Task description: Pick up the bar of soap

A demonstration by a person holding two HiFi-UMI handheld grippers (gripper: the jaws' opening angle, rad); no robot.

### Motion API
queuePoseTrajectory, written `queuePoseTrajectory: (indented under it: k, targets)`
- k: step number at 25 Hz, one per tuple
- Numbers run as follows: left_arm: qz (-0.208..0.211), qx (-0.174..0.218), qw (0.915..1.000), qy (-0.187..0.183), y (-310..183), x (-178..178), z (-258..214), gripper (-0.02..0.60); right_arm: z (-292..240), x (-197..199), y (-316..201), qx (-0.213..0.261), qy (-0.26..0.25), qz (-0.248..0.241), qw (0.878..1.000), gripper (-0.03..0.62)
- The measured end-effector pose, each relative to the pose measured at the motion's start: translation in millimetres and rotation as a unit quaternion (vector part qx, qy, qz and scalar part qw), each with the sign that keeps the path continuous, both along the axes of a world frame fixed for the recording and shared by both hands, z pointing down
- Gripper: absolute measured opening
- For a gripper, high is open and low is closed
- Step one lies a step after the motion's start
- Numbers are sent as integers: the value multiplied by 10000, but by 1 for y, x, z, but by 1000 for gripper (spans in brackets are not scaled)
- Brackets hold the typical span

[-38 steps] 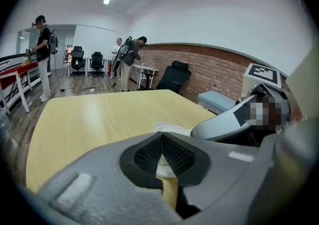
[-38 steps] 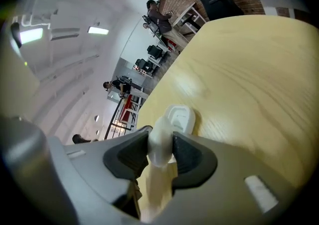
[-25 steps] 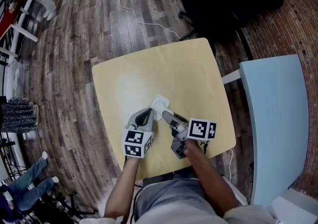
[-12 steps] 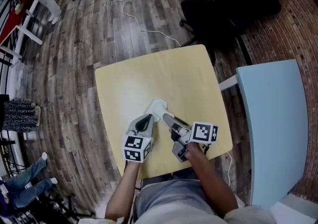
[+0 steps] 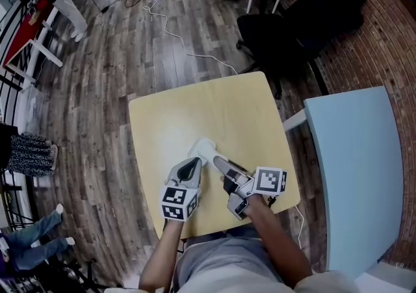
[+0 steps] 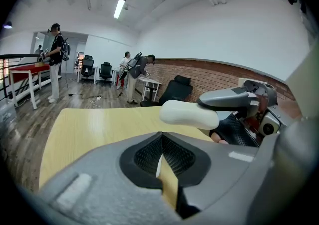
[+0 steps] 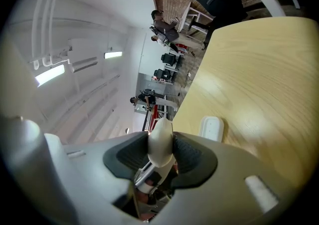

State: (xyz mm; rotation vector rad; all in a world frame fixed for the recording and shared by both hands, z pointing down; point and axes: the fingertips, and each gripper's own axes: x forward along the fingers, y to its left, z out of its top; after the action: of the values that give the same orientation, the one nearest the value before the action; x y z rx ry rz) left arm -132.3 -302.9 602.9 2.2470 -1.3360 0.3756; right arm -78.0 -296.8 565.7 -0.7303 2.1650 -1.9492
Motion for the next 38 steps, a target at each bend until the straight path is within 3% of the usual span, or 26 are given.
queuePoseTrajectory:
  k: [6,17,28,38]
  targets:
    - [33,240,9997,-27,9,5,-27,2,-21,6,10,61,-202,-61,9998,155]
    - [-39,900,9959,11,16,16,-91,2,-90,9,16,614,-793,-278,9946,155]
    - [-106,1358,9904,219,26,31,-143,2,-134,22,28,716,-1289,-335,9885,155]
    - [-203,1515,9879,258,27,30,-158,2,-148,22,33,857,-1371,-397,9861,155]
